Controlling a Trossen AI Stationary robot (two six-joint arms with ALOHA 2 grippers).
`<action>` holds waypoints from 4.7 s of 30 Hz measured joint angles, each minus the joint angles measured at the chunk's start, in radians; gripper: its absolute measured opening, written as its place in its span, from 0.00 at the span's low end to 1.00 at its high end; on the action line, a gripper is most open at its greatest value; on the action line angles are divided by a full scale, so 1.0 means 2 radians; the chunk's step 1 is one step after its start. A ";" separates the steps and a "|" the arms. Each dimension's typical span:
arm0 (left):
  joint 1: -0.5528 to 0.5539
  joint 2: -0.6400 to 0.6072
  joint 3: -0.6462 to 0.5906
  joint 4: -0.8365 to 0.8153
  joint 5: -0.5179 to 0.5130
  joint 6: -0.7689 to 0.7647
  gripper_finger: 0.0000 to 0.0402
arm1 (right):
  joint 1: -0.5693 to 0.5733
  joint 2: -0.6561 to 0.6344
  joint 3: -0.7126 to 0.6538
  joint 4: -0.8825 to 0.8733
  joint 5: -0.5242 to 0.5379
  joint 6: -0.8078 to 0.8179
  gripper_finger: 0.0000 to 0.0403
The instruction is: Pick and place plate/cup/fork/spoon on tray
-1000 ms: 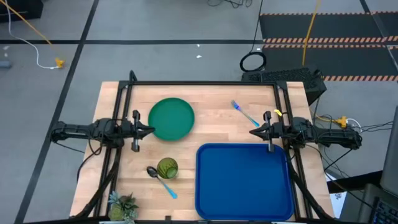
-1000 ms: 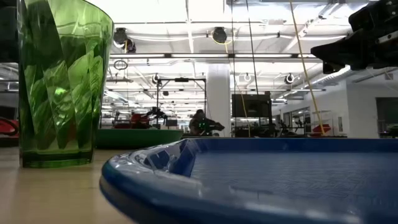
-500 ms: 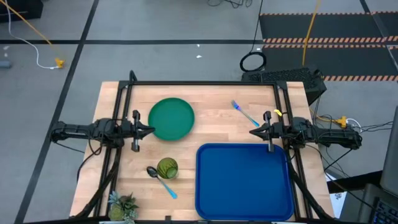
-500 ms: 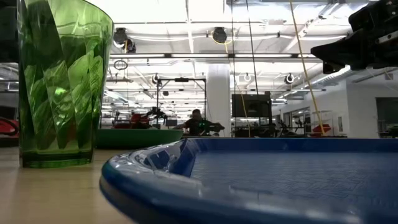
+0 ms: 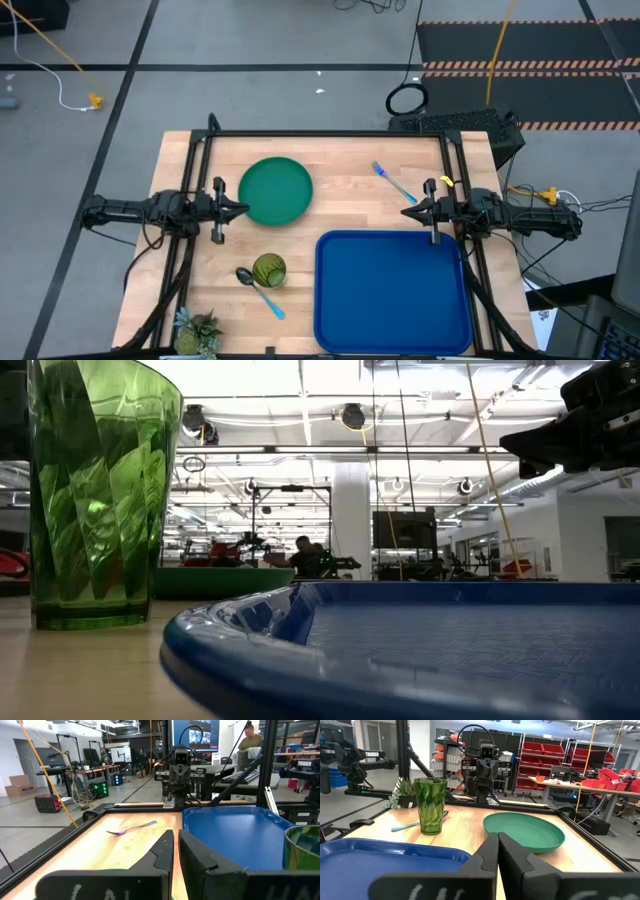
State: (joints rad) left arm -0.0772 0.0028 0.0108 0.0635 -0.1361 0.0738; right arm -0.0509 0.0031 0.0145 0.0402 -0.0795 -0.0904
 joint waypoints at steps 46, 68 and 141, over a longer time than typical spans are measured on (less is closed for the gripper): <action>0.000 0.000 0.000 0.000 0.000 0.000 0.08 | 0.000 0.025 0.099 0.165 -0.045 0.062 0.00; 0.000 0.001 0.000 0.000 -0.001 0.000 0.08 | 0.000 0.432 0.632 -0.172 0.004 0.003 0.00; -0.296 0.692 0.668 -0.417 -0.037 -0.184 0.09 | 0.136 0.569 0.459 -0.179 0.078 0.196 0.00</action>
State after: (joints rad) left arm -0.6699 1.3875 1.3459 -0.7700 -0.2104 -0.2946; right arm 0.2206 1.1416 0.9318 -0.3180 0.0769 0.3023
